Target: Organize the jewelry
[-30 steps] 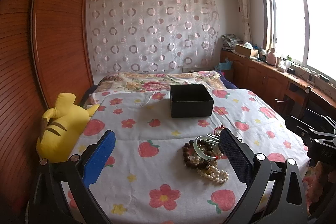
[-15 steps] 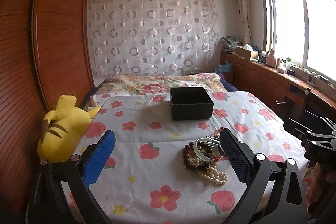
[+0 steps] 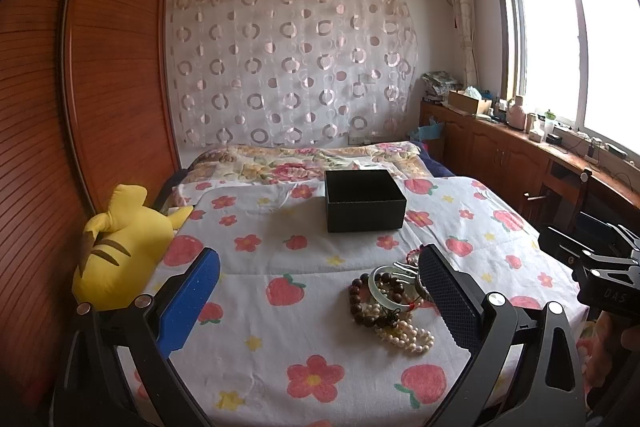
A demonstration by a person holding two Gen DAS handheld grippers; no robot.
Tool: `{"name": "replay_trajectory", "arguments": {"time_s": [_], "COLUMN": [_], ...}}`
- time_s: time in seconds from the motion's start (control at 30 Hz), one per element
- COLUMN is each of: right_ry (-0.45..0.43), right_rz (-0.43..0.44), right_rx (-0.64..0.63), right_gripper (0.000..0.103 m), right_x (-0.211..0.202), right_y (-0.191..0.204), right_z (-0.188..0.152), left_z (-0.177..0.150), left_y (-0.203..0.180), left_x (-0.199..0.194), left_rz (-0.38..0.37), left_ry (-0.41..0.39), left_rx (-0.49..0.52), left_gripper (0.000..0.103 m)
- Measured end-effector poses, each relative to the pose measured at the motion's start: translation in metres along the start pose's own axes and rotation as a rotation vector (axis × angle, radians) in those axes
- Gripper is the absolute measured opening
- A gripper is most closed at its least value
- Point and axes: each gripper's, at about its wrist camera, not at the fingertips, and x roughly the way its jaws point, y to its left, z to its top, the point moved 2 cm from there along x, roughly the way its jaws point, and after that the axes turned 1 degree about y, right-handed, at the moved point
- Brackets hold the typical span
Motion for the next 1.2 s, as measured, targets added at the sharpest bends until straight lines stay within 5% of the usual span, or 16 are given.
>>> {"name": "replay_trajectory", "arguments": {"time_s": [1.2], "right_ry": [0.013], "right_rz": [0.032], "right_rx": [-0.02], "right_gripper": [0.101], "right_x": [-0.002], "right_y": [0.007], "right_z": [0.009], "left_z": [0.008], "left_y": [0.004], "left_x": [-0.008], "left_rz": [0.006], "left_ry": [0.018], "left_rx": [-0.002], "left_gripper": [0.096]}}
